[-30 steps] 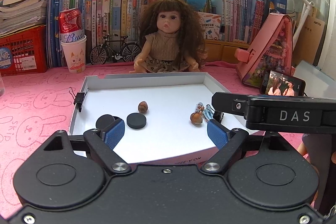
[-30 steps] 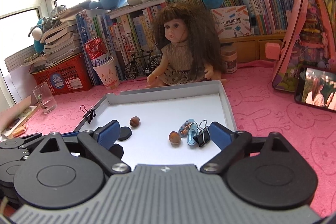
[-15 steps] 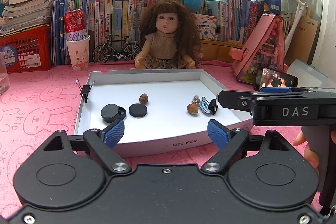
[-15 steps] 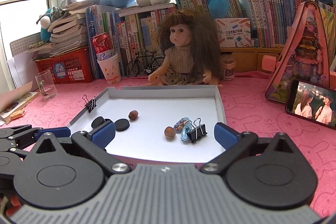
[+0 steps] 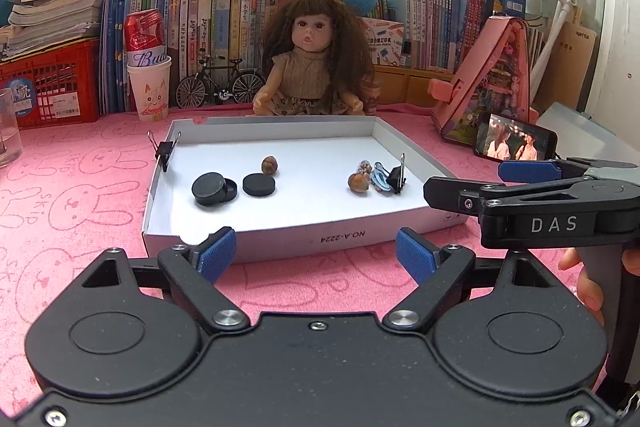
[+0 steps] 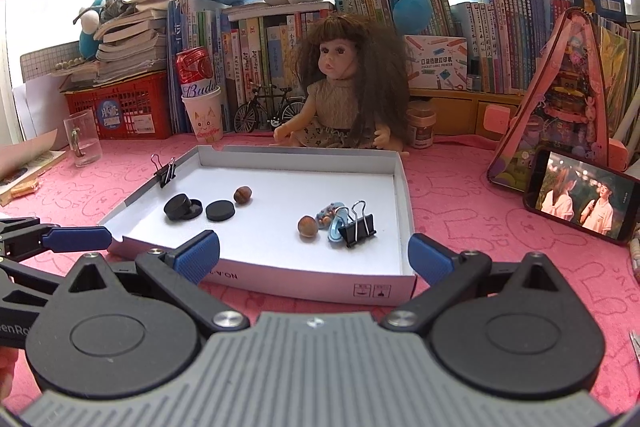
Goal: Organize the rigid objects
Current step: 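Withdraw both open tools from the tray back over the table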
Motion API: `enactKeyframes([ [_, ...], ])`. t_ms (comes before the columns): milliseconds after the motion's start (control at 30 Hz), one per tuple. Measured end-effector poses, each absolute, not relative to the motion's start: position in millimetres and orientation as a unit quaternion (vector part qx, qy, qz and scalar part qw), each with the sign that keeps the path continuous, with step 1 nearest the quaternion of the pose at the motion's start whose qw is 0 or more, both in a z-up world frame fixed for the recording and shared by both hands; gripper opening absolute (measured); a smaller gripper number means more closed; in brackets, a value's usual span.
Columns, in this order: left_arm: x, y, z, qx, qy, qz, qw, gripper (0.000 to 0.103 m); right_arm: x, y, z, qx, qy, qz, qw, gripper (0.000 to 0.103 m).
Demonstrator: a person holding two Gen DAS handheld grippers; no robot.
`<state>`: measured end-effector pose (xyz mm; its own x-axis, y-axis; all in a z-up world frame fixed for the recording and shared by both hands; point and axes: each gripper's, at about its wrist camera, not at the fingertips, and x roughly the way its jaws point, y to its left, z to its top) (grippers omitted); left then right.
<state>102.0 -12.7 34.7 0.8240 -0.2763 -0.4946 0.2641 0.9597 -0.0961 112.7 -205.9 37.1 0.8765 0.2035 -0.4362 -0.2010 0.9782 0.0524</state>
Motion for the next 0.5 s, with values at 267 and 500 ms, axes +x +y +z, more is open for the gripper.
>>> enactKeyframes([
  [267,83.6,-14.8,27.1,0.001,0.262,-0.146,0.954,0.086,96.8,-206.4,27.7,0.000,0.224,0.115,0.968,0.103],
  [500,68.2,-14.7,18.4,0.006,0.267,-0.146,0.953,0.086,83.6,-208.4,15.7,-0.006,0.222,0.110,0.969,0.103],
])
